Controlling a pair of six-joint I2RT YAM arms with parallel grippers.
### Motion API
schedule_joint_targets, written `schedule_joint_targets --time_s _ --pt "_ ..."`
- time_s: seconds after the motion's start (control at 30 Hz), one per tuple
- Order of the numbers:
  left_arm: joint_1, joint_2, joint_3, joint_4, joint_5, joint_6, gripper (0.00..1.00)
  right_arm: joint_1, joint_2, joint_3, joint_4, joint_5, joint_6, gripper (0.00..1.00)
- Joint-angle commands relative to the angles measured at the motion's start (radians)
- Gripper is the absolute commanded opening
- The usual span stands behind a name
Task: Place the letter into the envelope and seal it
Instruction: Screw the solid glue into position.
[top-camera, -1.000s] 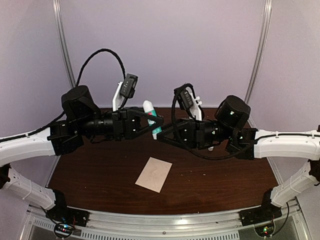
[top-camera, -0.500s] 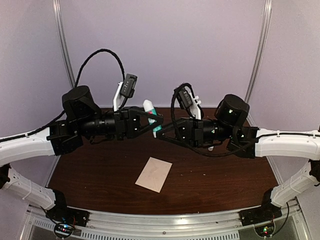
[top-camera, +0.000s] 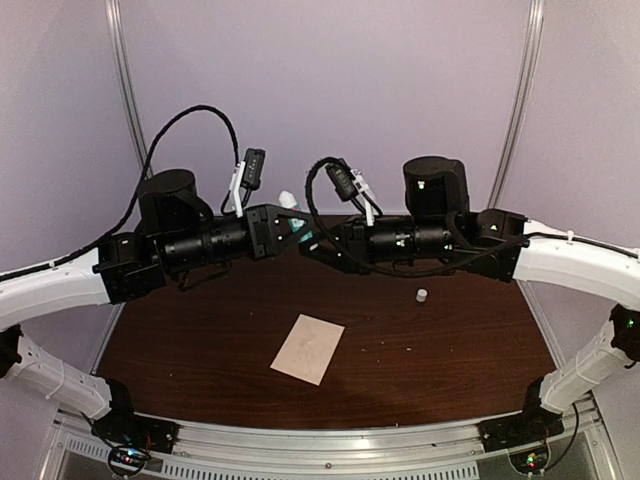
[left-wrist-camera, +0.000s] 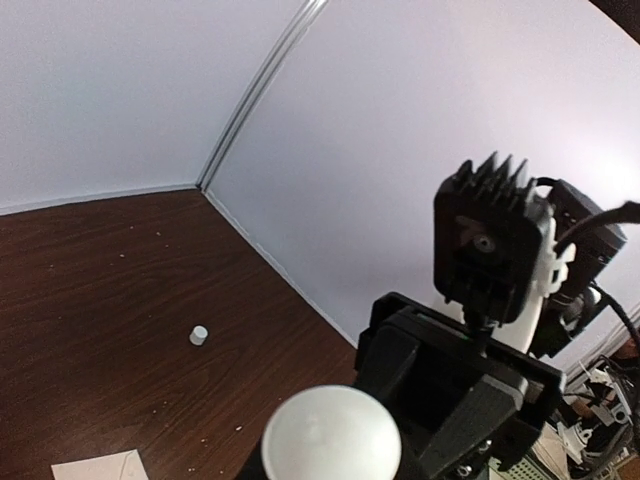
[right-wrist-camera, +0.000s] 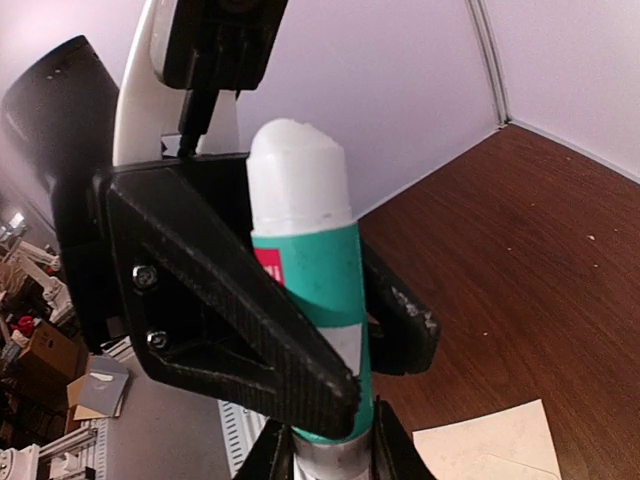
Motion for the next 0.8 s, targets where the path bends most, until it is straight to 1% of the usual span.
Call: schedule_joint_targets --time_s 0.0,0.13,0.27,0.43,0.53,0.6,0.7,0.77 --pt "0.001 0.029 0.015 -0.086 -0.126 -0.024 0.01 0.000 0.077 0.119 -0.227 0.410 -0.047 0.08" --pt "0.021 0.050 -0.002 -0.084 -0.133 -0.091 0.01 0.047 0.156 0.214 -0.307 0.621 -0.074 0.07" --pt "0.046 0.054 -0.058 -0.032 -0.132 -0.168 0.01 0.098 0.223 0.277 -0.344 0.808 -0.075 0.07" --pt "0.059 0.066 -0.111 0.019 -0.132 -0.235 0.01 0.177 0.350 0.370 -0.402 0.998 -0.081 0.07" --pt "0.062 0.083 -0.121 0.025 -0.132 -0.265 0.00 0.232 0.444 0.460 -0.475 1.112 -0.081 0.07" --pt "0.063 0.091 -0.130 0.042 -0.123 -0.276 0.00 0.255 0.486 0.499 -0.503 1.157 -0.066 0.07" --pt "0.063 0.098 -0.140 0.065 -0.107 -0.285 0.00 0.266 0.483 0.493 -0.492 1.128 -0.024 0.07" --pt "0.063 0.095 -0.142 0.068 -0.102 -0.284 0.00 0.266 0.440 0.448 -0.439 1.094 -0.014 0.14"
